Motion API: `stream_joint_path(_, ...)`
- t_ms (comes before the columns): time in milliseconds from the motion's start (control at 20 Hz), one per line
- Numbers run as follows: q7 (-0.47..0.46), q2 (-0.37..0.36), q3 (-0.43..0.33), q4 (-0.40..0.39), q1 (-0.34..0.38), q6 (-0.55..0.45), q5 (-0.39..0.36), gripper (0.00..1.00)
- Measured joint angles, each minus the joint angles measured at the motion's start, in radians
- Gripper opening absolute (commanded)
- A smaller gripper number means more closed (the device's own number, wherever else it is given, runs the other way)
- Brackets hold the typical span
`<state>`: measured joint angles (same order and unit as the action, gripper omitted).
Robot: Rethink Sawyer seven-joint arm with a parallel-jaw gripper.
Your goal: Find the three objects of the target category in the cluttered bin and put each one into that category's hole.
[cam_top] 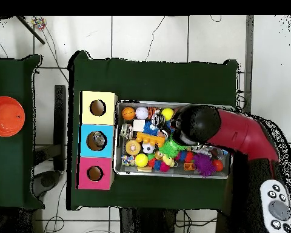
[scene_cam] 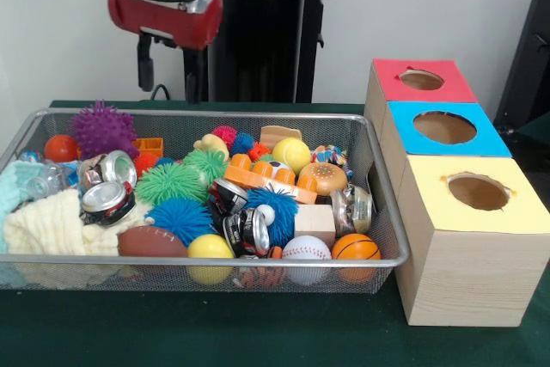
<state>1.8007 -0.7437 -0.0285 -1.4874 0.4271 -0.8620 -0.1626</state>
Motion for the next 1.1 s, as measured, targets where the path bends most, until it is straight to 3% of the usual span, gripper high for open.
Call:
stream_joint_path(350, -0.036, 0.022, -0.073, 0.063, 0.083, -0.032, -0.043, 1.00)
stream_joint_path(600, -0.097, 0.077, -0.128, 0.146, 0.147, -0.057, -0.093, 1.00)
stream_joint_path(1100, -0.157, 0.166, -0.193, 0.261, 0.186, -0.110, -0.145, 1.00)
